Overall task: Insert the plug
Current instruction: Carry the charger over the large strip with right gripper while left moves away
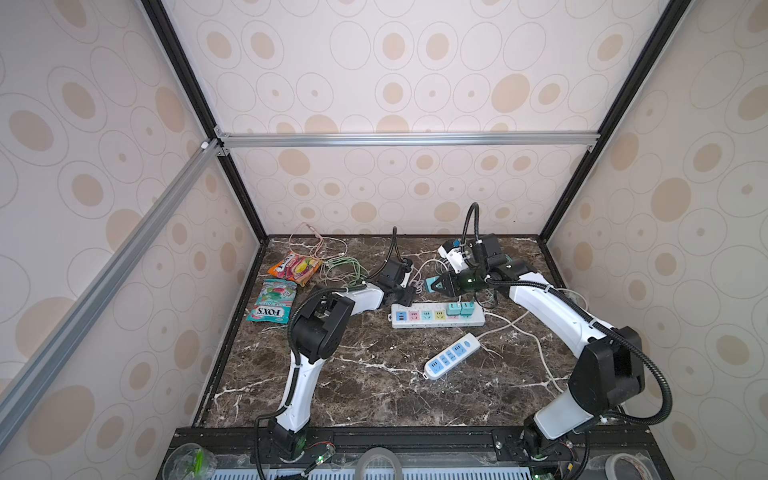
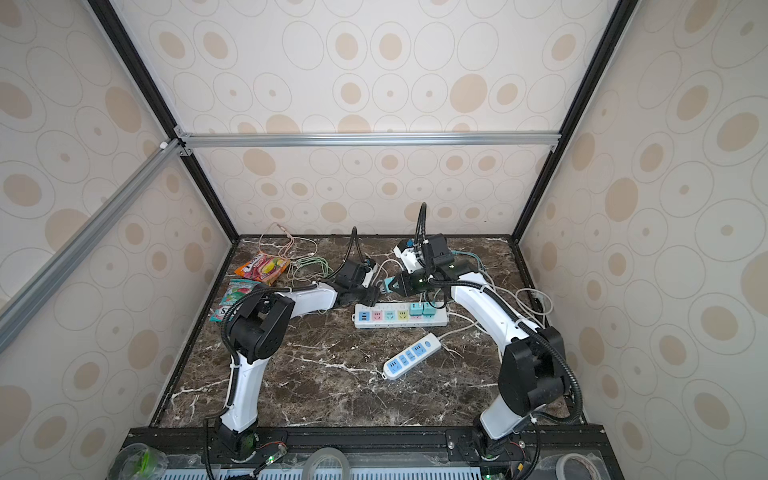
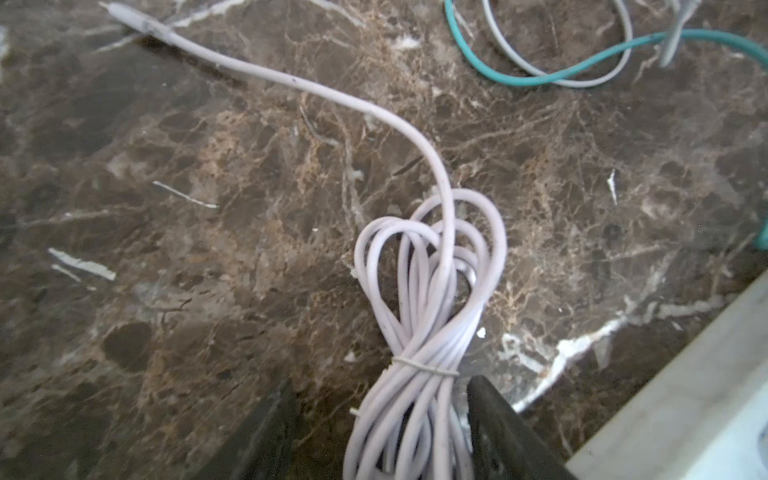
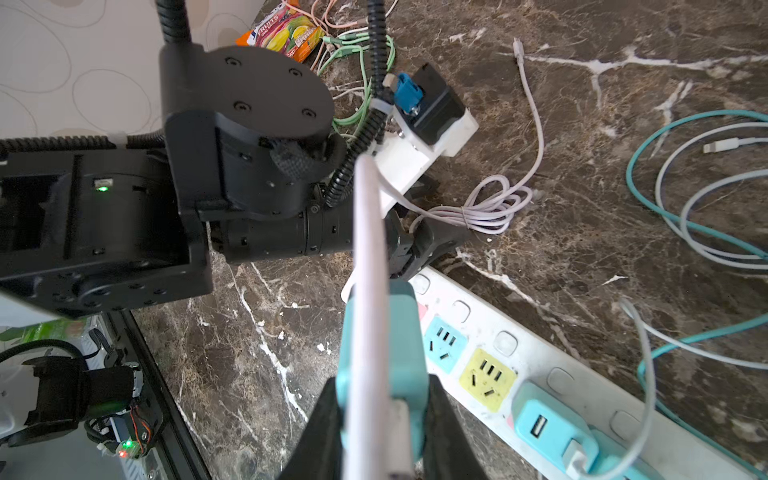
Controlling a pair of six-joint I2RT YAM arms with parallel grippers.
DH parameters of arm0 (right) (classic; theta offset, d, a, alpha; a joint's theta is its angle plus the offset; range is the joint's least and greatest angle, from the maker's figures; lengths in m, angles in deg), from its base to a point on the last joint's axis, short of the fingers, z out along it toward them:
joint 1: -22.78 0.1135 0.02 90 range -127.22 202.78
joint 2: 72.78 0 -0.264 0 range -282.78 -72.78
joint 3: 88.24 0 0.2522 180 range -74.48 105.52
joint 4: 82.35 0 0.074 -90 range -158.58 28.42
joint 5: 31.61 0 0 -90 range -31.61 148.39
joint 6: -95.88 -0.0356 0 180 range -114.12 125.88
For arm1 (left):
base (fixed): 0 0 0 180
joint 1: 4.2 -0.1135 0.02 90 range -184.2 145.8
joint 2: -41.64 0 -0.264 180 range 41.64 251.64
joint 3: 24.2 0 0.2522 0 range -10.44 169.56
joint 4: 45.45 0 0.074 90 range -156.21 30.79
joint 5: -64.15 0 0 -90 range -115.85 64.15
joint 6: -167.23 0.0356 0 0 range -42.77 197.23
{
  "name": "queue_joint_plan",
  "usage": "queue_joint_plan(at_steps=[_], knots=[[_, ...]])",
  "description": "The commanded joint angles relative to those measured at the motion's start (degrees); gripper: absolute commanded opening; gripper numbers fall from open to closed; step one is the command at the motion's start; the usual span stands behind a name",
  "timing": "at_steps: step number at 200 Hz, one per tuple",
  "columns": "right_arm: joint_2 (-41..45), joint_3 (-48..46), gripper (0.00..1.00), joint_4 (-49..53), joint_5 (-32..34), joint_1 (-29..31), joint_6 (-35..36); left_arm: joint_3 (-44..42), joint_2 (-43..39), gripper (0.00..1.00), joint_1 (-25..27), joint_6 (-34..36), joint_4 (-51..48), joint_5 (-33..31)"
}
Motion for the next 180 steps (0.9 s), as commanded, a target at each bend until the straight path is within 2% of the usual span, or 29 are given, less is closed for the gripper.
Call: queue_joint_plan(at_steps=[1,12,24,48,96,115,133,161,180], knots=[[1.85,-0.50,0.00,-0.67,0.04,-0.23,0.93,2.51,1.84,0.45,0.31,-0.03,-4.10,0.51],[1.90,-0.58,0.00,-0.69,0.21,-0.20,1.31,3.96,2.64,0.29,0.32,0.36,-4.94,0.56],[1.92,-0.45,0.00,-0.23,0.84,-0.24,2.13,6.88,4.12,0.15,0.31,1.23,-6.03,0.54],[2.26,-0.55,0.00,0.51,2.06,-0.25,4.04,16.59,8.22,0.00,0.32,4.33,-9.04,0.28],[3.72,-1.31,0.00,1.49,5.43,-0.25,6.21,36.71,15.14,0.00,0.13,7.59,-8.21,-4.69],[4.11,-1.62,0.00,1.47,11.15,-0.24,5.81,42.33,17.52,0.05,0.14,8.41,-5.88,-1.22],[4.21,-1.65,0.00,1.80,15.03,-0.25,6.63,45.30,19.90,0.08,0.13,7.52,-3.93,2.52],[3.78,-1.74,0.00,2.35,15.33,-0.25,7.52,46.96,23.19,0.11,0.13,7.29,-4.60,4.27],[2.92,-1.36,0.00,3.17,16.02,-0.25,7.40,47.33,24.56,0.20,0.14,9.17,-8.08,3.89]])
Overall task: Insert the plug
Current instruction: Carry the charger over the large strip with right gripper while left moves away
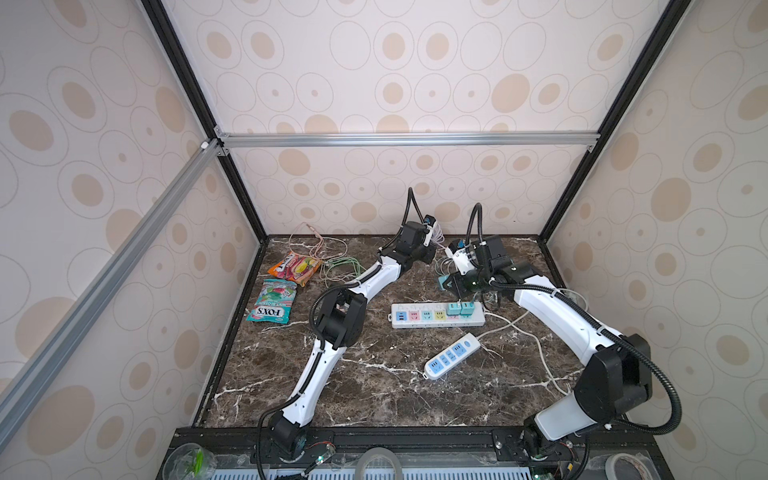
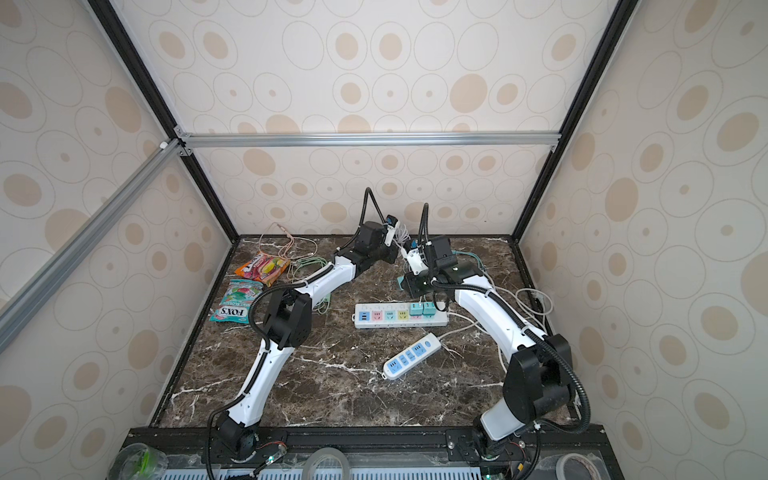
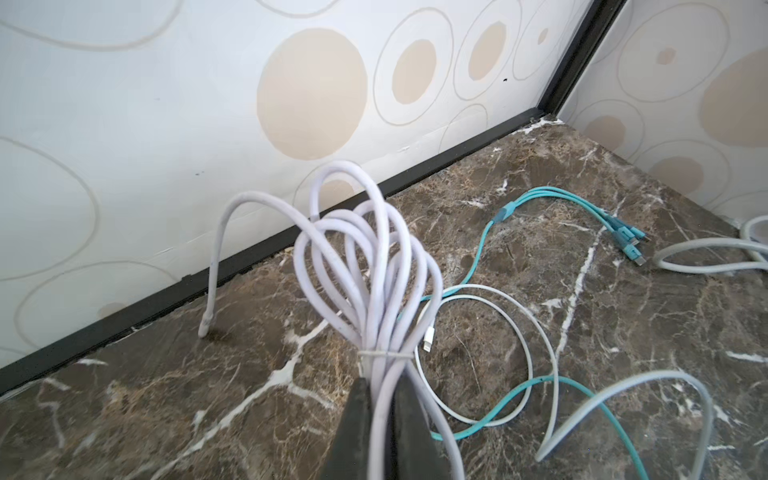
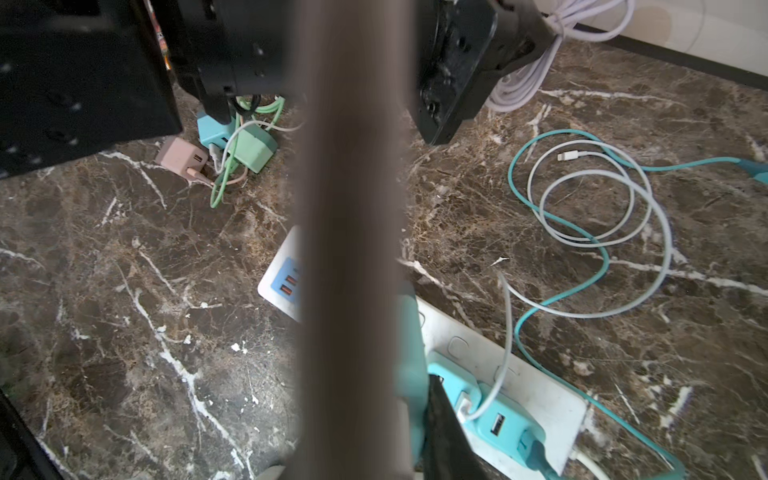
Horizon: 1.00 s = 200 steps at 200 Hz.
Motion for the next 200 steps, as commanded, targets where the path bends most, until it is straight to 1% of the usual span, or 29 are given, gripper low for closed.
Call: queue_joint_plan(at_steps=[1,16,27,35,45,67,83,106,119,135,148,173,200], knots=[[0.15,-0.06,0.00,1.55,2.24,-0.25,1.19,1.59,3.59,0.20,0.03,2.97,-4.22,1.25],[-0.47,0.52,0.00,2.36,3.01,-0.23,0.60,1.66,3.68,0.37,-0.01,5.07,-8.94,-1.23],[-0.79,0.72,0.00,2.51,3.60,-0.25,0.14,0.58,2.84,0.47,-0.10,6.43,-11.49,-3.75],[-0.83,0.71,0.00,2.53,3.94,-0.25,-0.27,-1.88,1.51,0.55,-0.10,7.69,-12.04,-4.37],[-1.00,0.81,0.00,2.43,4.40,-0.33,-0.47,-6.22,-0.99,0.62,-0.27,8.90,-11.20,-4.29],[-1.48,1.33,0.00,2.42,4.81,-0.33,-0.49,-17.62,-7.92,0.75,-0.62,10.63,-6.47,-2.06],[-1.80,1.56,0.00,2.50,4.26,-0.28,0.14,-23.86,-12.14,0.80,-1.01,10.62,-3.53,0.27],[-2.40,1.84,0.00,2.76,3.59,-0.31,1.96,-30.19,-17.02,0.85,-1.56,9.48,-1.03,2.02],[-2.91,2.23,0.00,3.31,3.16,-0.28,3.64,-33.28,-19.69,0.98,-1.86,8.86,-0.17,2.61],[-3.84,3.09,0.00,4.63,2.15,-0.30,6.41,-37.78,-23.43,0.98,-2.04,8.08,1.36,3.08],[-4.74,4.08,0.00,6.24,0.61,-0.39,9.49,-41.62,-26.99,0.98,-2.03,7.13,3.17,3.61],[-6.80,5.74,0.00,8.90,-0.18,-0.25,15.81,-48.25,-33.22,0.98,-2.21,5.23,6.49,4.07],[-9.35,7.70,0.00,12.94,-2.05,-0.30,24.28,-54.40,-39.36,0.98,-2.64,2.39,10.20,1.88]])
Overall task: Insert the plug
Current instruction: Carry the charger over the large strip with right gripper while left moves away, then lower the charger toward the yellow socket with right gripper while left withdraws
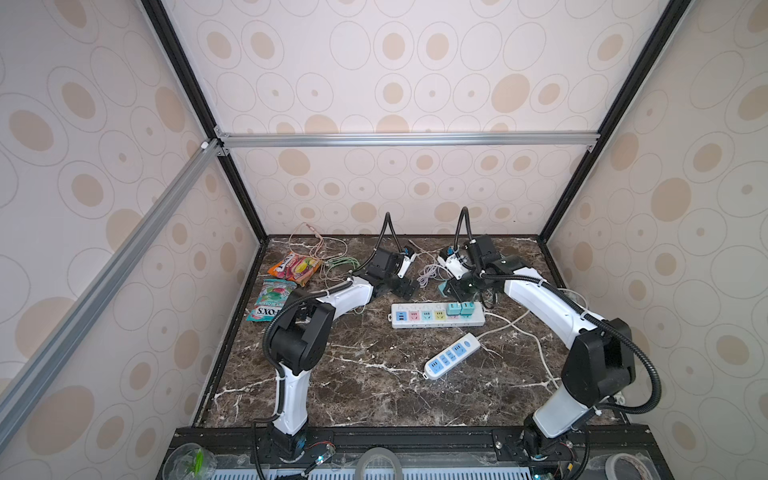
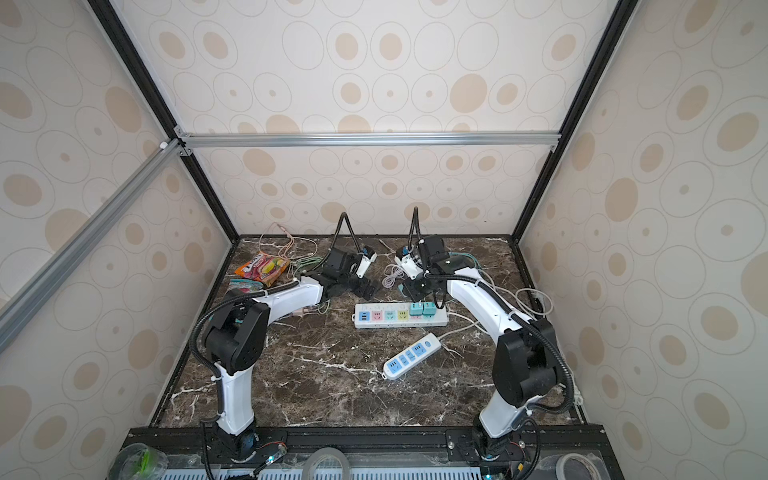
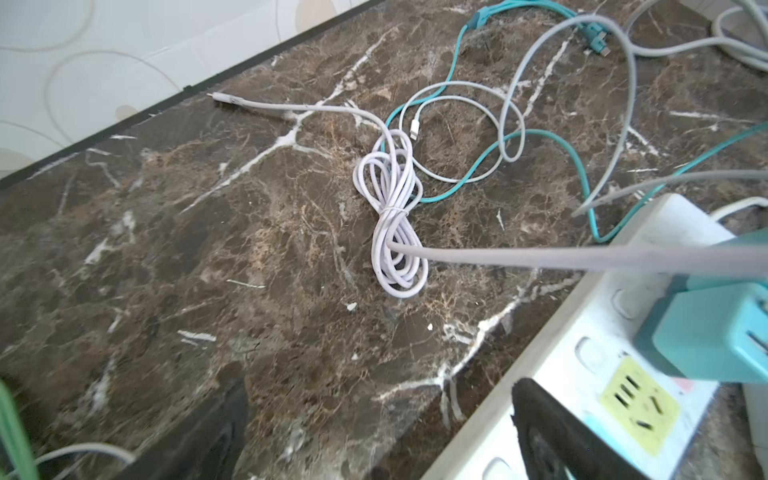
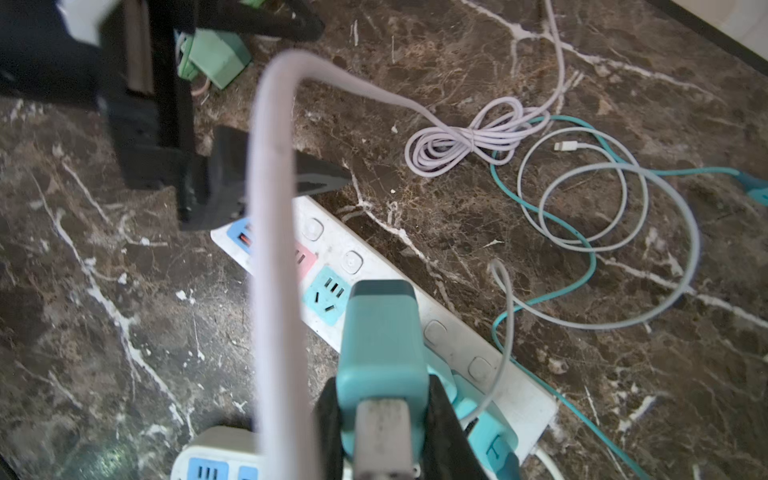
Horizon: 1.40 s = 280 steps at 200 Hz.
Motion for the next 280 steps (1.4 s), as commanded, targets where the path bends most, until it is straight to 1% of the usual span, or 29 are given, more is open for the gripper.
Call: queue_joint_plan(at_steps=[1,43,60,75,92,117,125,135,147,156,173,200,215,231,248,260,280], knots=[[-2.16,2.74,0.00,5.50,-2.76,-0.23,10.72,-3.82,-5.61,0.98,-0.59,-3.30,5.42,-1.08],[-6.32,6.92,0.00,13.96,-5.22,-0.10,24.17,-13.76,-14.47,0.98,-2.65,-8.93,12.57,-4.61],[-8.23,8.71,0.00,17.69,-5.35,0.06,29.15,-16.35,-17.45,0.98,-3.26,-9.46,13.00,-6.40],[-9.83,10.02,0.00,19.34,-4.17,0.45,32.05,-18.53,-19.94,0.98,-3.58,-9.58,13.26,-8.92],[-11.58,11.42,0.00,19.17,-1.75,1.07,33.12,-21.16,-22.80,0.98,-3.89,-10.18,14.10,-11.26],[-14.21,13.72,0.00,20.76,-0.67,1.73,35.39,-24.93,-26.78,0.98,-4.07,-10.15,15.51,-16.16],[-14.89,14.35,0.00,20.75,-0.06,1.88,35.84,-26.34,-27.98,0.99,-4.07,-10.25,15.74,-18.75],[-15.95,15.29,0.00,20.89,0.80,2.07,36.58,-28.51,-29.88,0.98,-4.12,-11.46,19.52,-22.97],[-17.44,16.56,0.00,22.07,1.98,2.51,38.23,-30.50,-31.91,0.98,-4.07,-16.03,21.08,-30.77],[-18.70,17.64,0.00,23.26,3.48,2.87,39.21,-31.20,-33.22,0.98,-4.15,-18.63,20.78,-33.86],[-20.95,20.14,0.00,25.33,6.07,3.46,39.73,-32.41,-35.34,0.98,-4.25,-20.32,21.22,-35.32],[-22.40,22.21,0.00,26.19,7.12,4.09,40.45,-33.67,-37.77,0.99,-4.25,-25.48,21.21,-40.16],[-23.07,22.79,0.00,27.27,7.96,4.45,41.26,-34.06,-38.84,0.98,-4.27,-27.16,21.25,-42.57],[-24.15,24.04,0.00,29.62,9.06,4.64,42.18,-33.73,-40.36,0.98,-4.50,-25.87,20.12,-40.95],[-24.44,24.01,0.00,29.44,11.08,4.87,42.66,-34.52,-42.14,0.98,-4.93,-24.82,20.70,-40.76],[-24.62,23.91,0.00,29.29,11.02,5.05,42.81,-35.63,-43.30,0.98,-5.03,-22.76,22.41,-40.37],[-24.89,23.44,0.00,28.02,11.10,5.42,42.73,-35.97,-44.39,0.98,-5.21,-22.74,22.00,-40.55]])
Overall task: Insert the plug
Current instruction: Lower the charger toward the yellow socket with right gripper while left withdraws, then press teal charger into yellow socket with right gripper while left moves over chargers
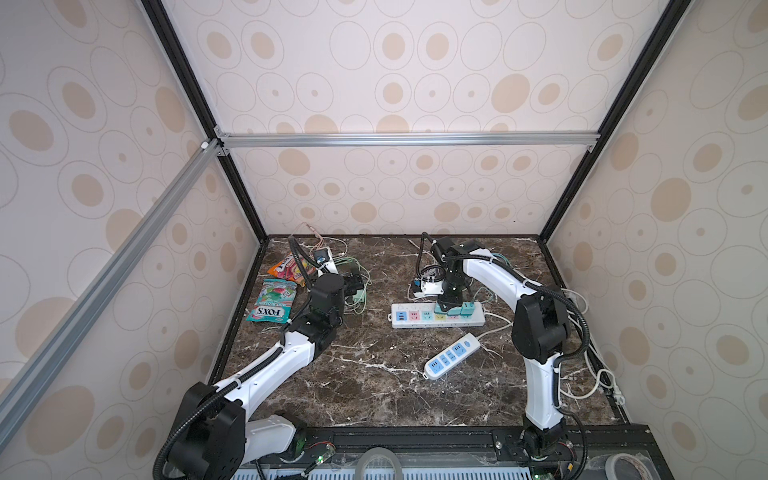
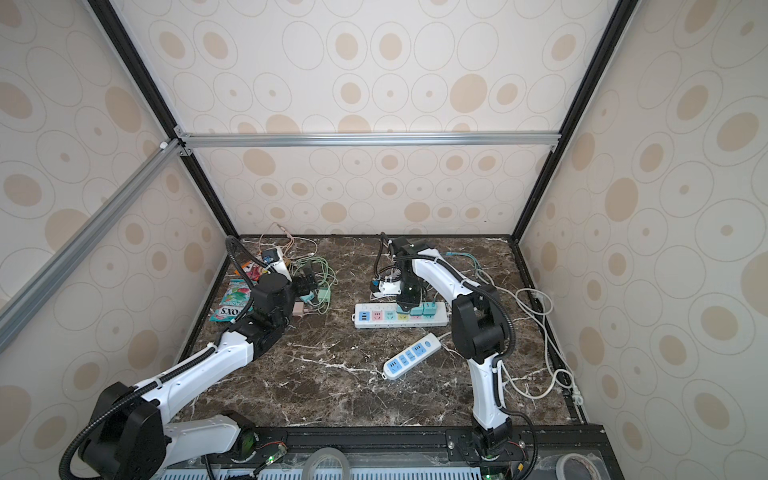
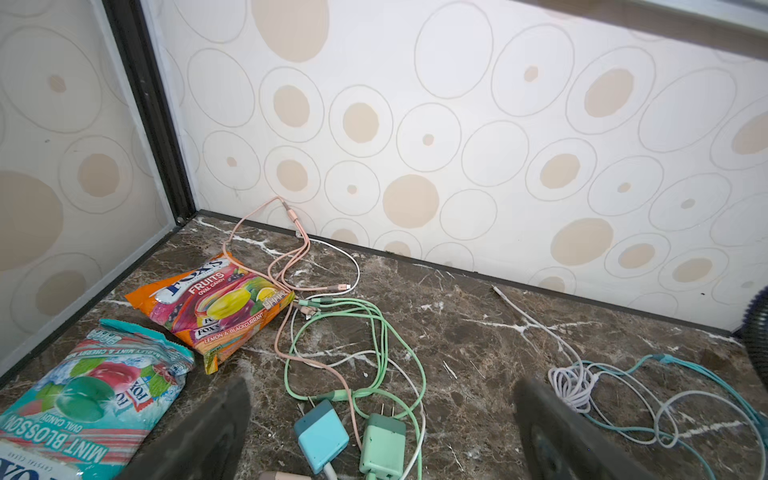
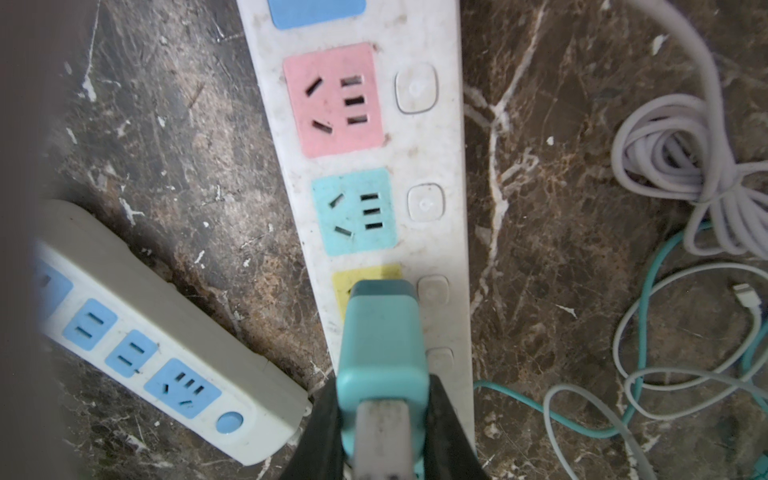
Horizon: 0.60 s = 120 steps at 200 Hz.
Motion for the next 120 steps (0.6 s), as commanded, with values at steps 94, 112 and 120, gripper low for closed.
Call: queue_joint_plan(at_steps=[94,112,120], knots=[[-1.80,-5.84,0.00,-5.30,4.24,1.44,3.29,-0.46,-1.71,0.98,-1.15,-0.94,-0.67,-2.37],[-1.80,-7.23,0.00,-6.55,3.91,1.62,3.81,-0.33,-1.56,0.98,-1.19,-0.70,-1.17,-2.37],[-1.78,-7.70,0.00,-6.82,3.84,1.70,3.99,-0.40,-1.57,0.98,-1.19,-0.71,-1.38,-2.26]])
